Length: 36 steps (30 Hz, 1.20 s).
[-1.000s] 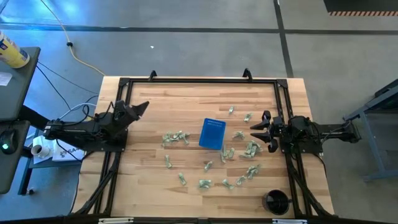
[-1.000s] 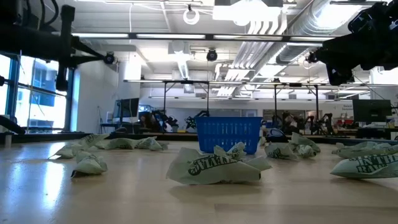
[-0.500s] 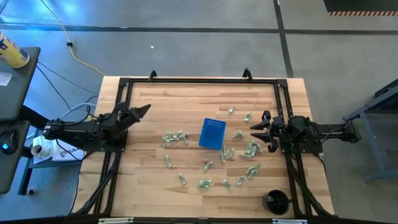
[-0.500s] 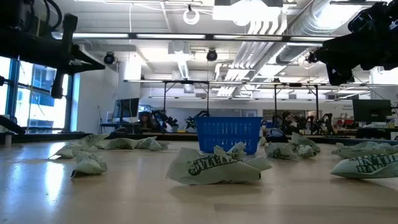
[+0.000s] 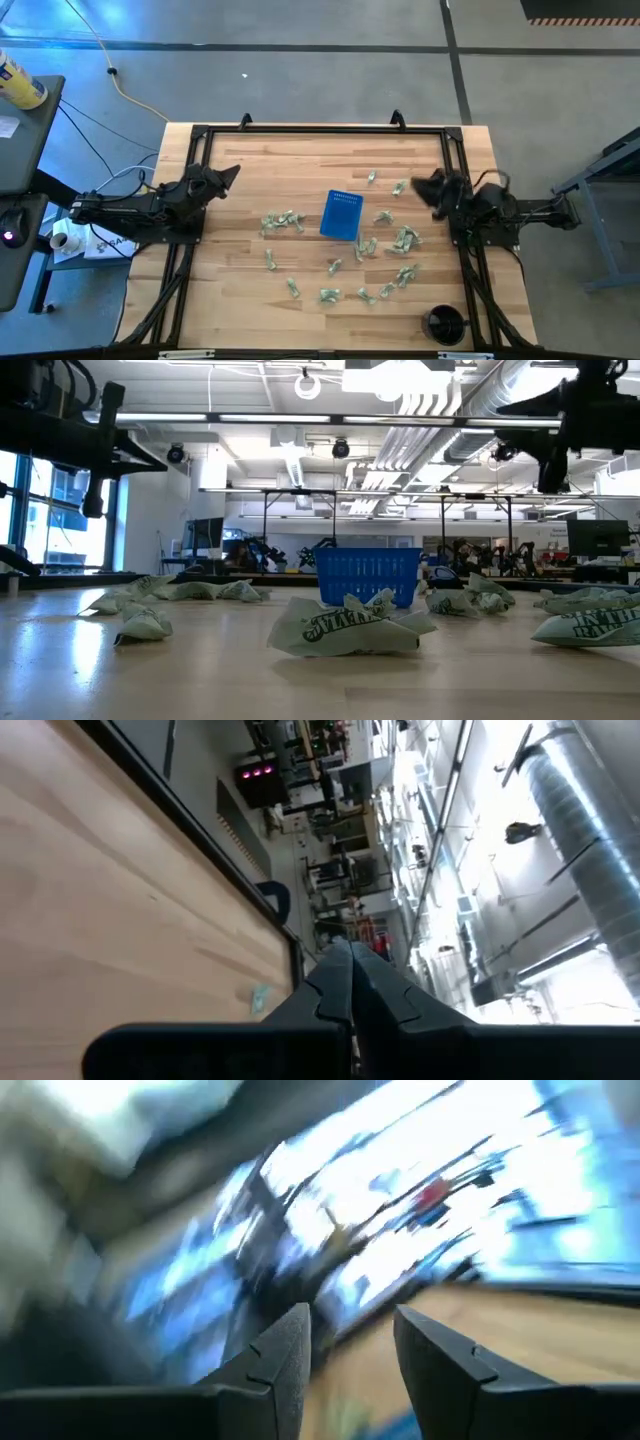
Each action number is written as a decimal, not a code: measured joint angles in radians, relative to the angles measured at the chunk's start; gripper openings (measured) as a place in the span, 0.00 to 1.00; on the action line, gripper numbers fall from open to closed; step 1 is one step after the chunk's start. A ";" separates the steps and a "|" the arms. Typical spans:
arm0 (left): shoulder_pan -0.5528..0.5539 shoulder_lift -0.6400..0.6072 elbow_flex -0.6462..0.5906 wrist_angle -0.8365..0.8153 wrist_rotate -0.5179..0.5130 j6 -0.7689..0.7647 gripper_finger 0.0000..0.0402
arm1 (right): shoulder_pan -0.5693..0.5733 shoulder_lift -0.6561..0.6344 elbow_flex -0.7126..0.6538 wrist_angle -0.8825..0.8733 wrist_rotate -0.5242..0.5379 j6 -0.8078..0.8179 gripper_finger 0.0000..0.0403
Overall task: Pick and place Stevia / Truvia into bins
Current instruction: Put the stevia packet into the blue basket
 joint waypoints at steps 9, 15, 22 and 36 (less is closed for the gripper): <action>0.000 0.000 0.000 -0.025 -0.057 0.007 0.10 | -0.007 0.003 0.000 0.242 0.292 0.208 0.34; 0.000 0.000 0.000 -0.066 -0.102 0.026 0.10 | -0.006 0.030 0.000 0.000 0.168 0.416 0.34; 0.000 0.000 0.000 -0.071 -0.111 0.072 0.10 | -0.036 0.192 0.074 -0.380 0.018 0.782 0.34; 0.000 0.000 0.000 -0.071 -0.100 0.176 0.10 | -0.324 0.806 0.572 -1.138 -0.281 0.913 0.34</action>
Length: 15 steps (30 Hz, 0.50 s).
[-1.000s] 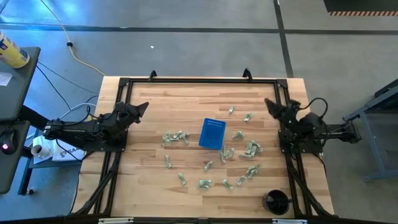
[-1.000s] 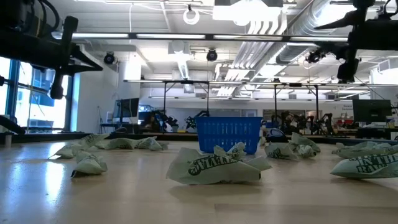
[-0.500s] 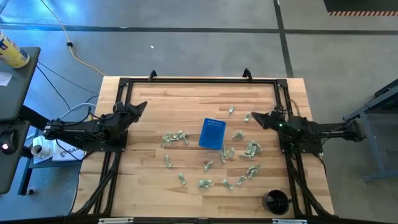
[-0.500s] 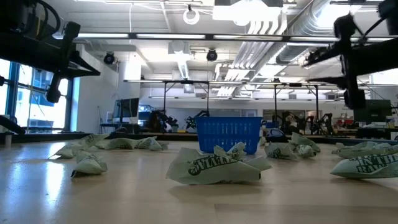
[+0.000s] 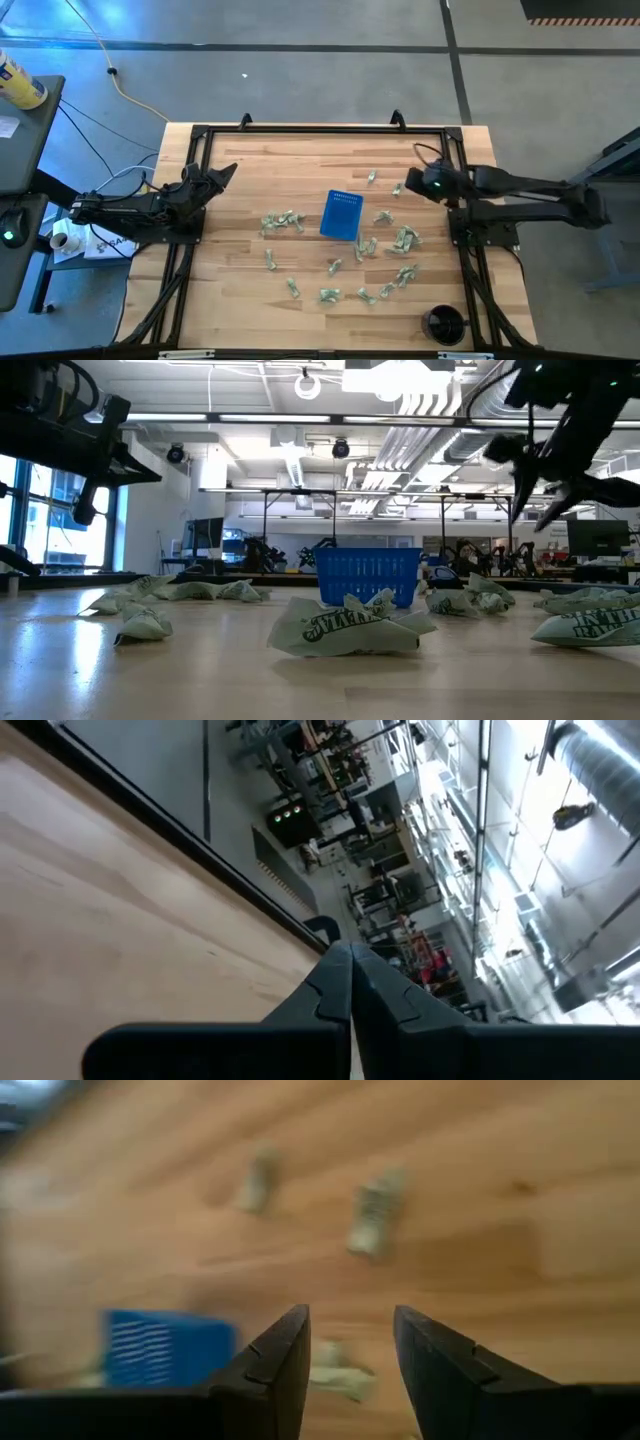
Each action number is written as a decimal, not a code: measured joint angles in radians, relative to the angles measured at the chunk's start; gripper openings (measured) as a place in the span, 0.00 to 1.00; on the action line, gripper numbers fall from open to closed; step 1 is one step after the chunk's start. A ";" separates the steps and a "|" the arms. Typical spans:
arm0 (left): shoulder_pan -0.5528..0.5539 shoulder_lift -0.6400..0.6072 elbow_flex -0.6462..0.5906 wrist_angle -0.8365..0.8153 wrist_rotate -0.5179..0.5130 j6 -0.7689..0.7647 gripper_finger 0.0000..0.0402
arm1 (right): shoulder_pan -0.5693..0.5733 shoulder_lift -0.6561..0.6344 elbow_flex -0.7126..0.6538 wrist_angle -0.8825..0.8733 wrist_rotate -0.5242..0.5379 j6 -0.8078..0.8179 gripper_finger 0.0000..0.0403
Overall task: Pick and place Stevia / Truvia into bins
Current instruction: Put the stevia packet into the blue basket
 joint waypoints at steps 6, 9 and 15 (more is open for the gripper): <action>0.000 0.000 0.000 0.000 0.015 0.004 0.10 | -0.104 0.201 -0.025 0.168 -0.121 -0.049 0.34; 0.000 0.000 0.000 0.000 0.015 0.003 0.10 | -0.151 0.280 -0.025 0.177 -0.082 -0.093 0.34; 0.000 0.000 0.000 0.000 0.016 0.027 0.13 | -0.217 0.354 -0.025 0.332 -0.107 -0.169 0.43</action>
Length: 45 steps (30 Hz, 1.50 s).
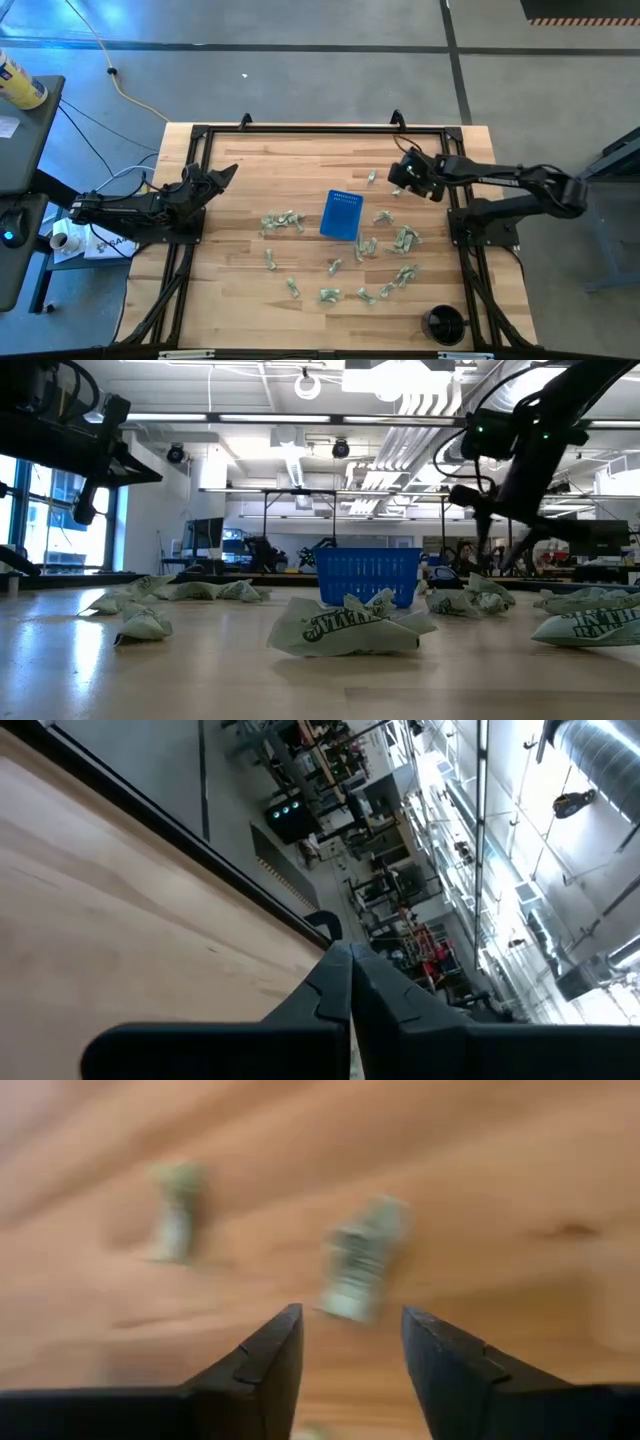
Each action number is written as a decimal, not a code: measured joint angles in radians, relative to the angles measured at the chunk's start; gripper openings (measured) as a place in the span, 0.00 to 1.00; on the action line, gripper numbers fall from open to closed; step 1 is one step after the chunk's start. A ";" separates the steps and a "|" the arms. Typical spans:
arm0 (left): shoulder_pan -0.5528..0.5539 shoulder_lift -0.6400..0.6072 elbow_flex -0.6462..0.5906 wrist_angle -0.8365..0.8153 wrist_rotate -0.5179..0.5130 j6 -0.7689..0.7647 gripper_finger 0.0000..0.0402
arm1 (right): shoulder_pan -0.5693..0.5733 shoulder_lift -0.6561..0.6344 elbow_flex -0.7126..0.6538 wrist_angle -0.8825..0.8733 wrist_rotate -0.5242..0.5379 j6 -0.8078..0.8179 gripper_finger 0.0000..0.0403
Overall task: Pick and place Stevia / Truvia into bins
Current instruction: Put the stevia packet into the blue basket
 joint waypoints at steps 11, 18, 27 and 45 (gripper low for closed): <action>0.000 0.000 0.000 0.000 0.011 0.000 0.43 | -0.030 0.165 0.000 0.081 -0.021 0.029 0.63; 0.000 0.000 0.000 0.000 0.011 0.000 0.48 | -0.037 0.258 0.006 0.091 0.027 0.078 0.58; 0.000 0.000 0.000 -0.001 0.006 0.000 0.49 | -0.037 0.280 0.003 0.049 0.043 0.085 0.22; 0.000 0.000 0.000 -0.002 -0.009 0.009 0.49 | 0.144 0.283 0.393 0.130 0.050 -0.419 0.01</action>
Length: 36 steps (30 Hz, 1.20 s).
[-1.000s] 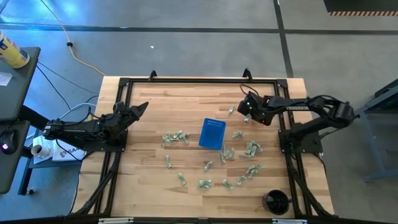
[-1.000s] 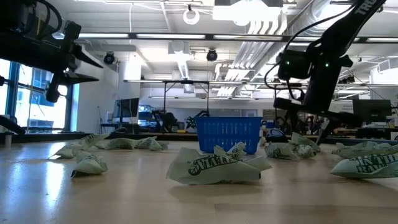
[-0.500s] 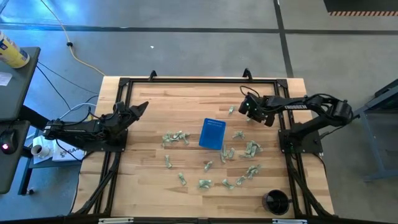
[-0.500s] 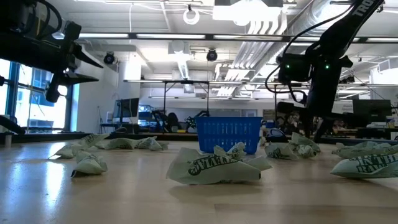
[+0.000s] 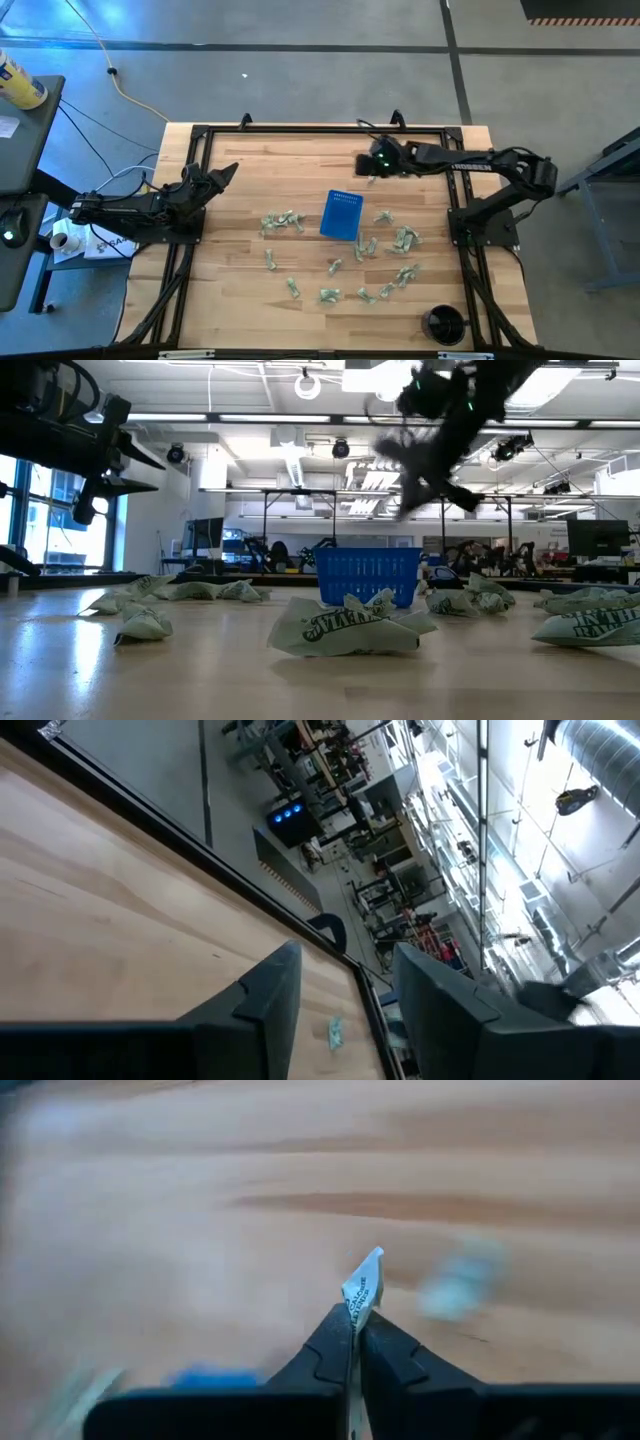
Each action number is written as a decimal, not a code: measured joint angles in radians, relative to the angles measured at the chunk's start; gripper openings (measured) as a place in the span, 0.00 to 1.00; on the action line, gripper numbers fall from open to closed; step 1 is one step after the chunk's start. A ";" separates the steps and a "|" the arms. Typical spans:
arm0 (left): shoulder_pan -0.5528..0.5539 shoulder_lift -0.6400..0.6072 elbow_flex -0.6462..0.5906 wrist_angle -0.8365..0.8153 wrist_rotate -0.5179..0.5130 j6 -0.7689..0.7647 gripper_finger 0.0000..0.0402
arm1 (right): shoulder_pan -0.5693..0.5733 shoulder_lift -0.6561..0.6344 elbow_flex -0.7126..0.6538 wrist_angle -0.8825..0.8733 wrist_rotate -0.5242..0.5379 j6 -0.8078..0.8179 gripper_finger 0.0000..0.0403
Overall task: Pick and place Stevia / Truvia into bins
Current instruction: Put the stevia packet into the blue basket
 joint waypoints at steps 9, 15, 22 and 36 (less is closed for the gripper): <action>0.000 0.000 0.000 -0.001 -0.020 0.002 0.49 | 0.142 0.217 0.231 -0.130 -0.188 -0.383 0.07; 0.000 0.000 0.000 -0.001 -0.020 0.002 0.49 | 0.200 0.364 0.359 -0.271 -0.179 -0.422 0.20; 0.000 0.000 0.000 0.000 -0.010 0.001 0.49 | 0.207 0.357 0.517 -0.604 0.214 -0.485 0.44; 0.000 0.000 0.000 0.001 0.020 -0.003 0.49 | -0.145 0.364 0.364 -0.573 -0.062 -0.173 0.56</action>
